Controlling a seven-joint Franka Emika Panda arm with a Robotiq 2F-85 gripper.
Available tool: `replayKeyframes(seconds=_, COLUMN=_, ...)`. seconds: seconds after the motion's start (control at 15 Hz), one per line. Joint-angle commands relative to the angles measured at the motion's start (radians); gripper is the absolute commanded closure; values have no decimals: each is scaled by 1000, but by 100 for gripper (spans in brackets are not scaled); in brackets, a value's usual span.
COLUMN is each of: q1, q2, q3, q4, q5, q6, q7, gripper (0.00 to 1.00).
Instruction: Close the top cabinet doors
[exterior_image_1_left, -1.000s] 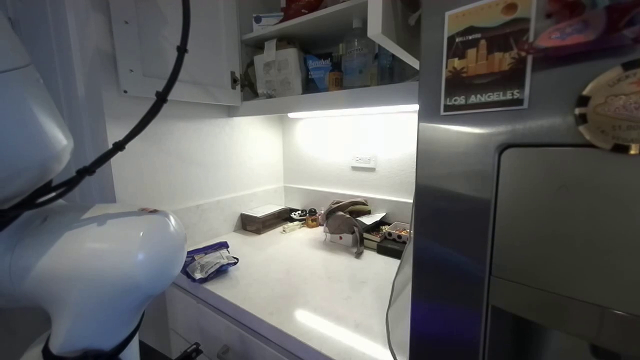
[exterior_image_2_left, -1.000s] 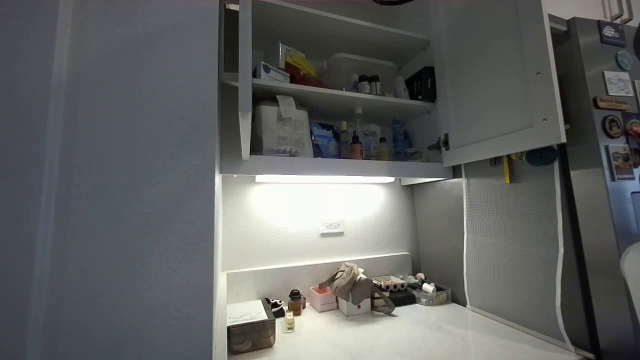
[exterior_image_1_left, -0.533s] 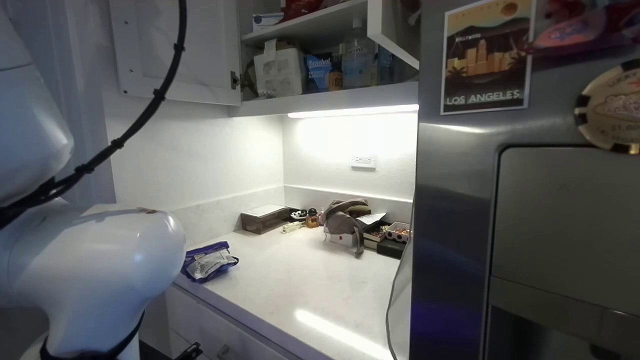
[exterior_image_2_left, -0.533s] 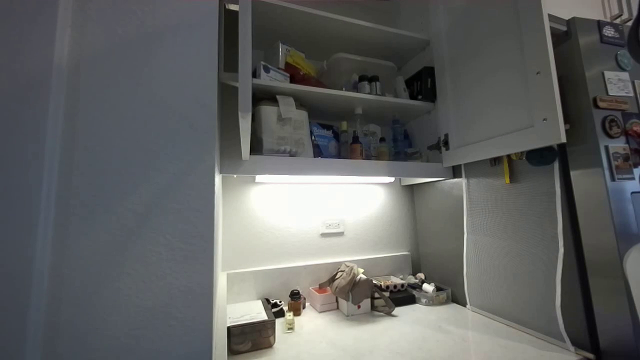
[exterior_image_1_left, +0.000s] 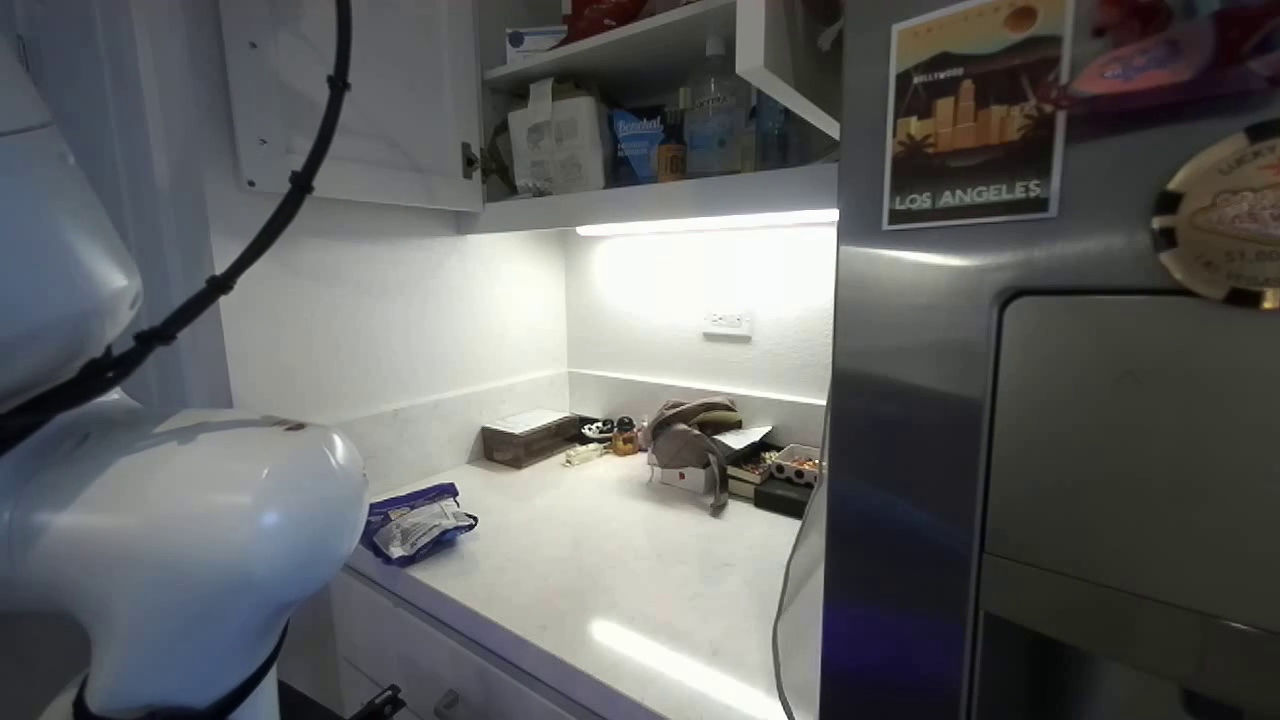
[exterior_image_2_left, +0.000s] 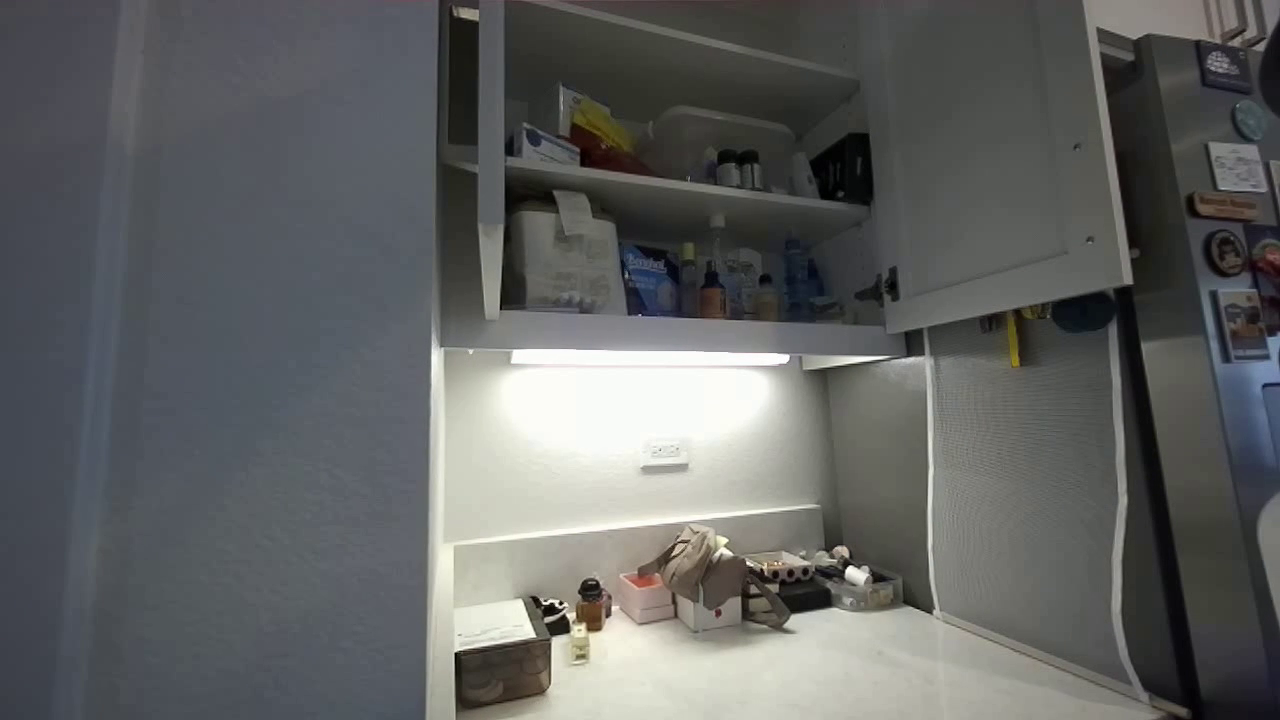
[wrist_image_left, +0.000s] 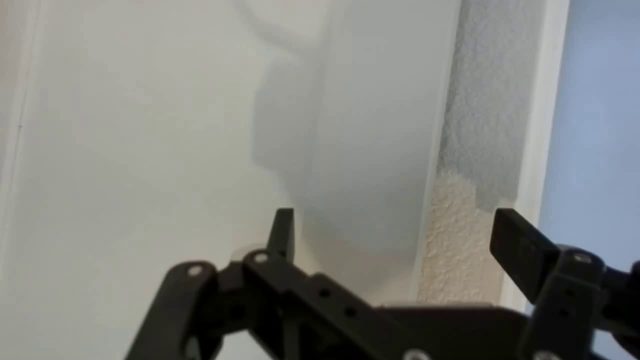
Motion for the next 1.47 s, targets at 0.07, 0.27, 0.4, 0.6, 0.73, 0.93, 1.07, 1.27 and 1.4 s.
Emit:
replayKeyframes(seconds=0.07, q1=-77, q2=-38, q3=39, q4=-65, q5=-134, q6=71, q7=93, gripper=21)
replayKeyframes(seconds=0.27, q1=-91, q2=-58, q3=44, q4=-97, q5=-171, q6=84, q7=136, gripper=41)
replayKeyframes(seconds=0.4, q1=-97, q2=-80, q3=49, q4=-118, q5=-188, q6=87, q7=163, gripper=56)
replayKeyframes(seconds=0.6, q1=-104, q2=-118, q3=51, q4=-149, q5=-197, q6=80, q7=188, gripper=78)
replayKeyframes(seconds=0.73, q1=-106, q2=-158, q3=42, q4=-178, q5=-195, q6=71, q7=199, gripper=91)
replayKeyframes(seconds=0.93, q1=-109, q2=-235, q3=20, q4=-246, q5=-186, q6=67, q7=209, gripper=100)
replayKeyframes(seconds=1.07, q1=-110, q2=-278, q3=1, q4=-286, q5=-180, q6=62, q7=206, gripper=100)
replayKeyframes(seconds=1.27, q1=-123, q2=-338, q3=-26, q4=-347, q5=-180, q6=65, q7=202, gripper=100)
replayKeyframes(seconds=1.4, q1=-140, q2=-368, q3=-41, q4=-372, q5=-184, q6=60, q7=200, gripper=100)
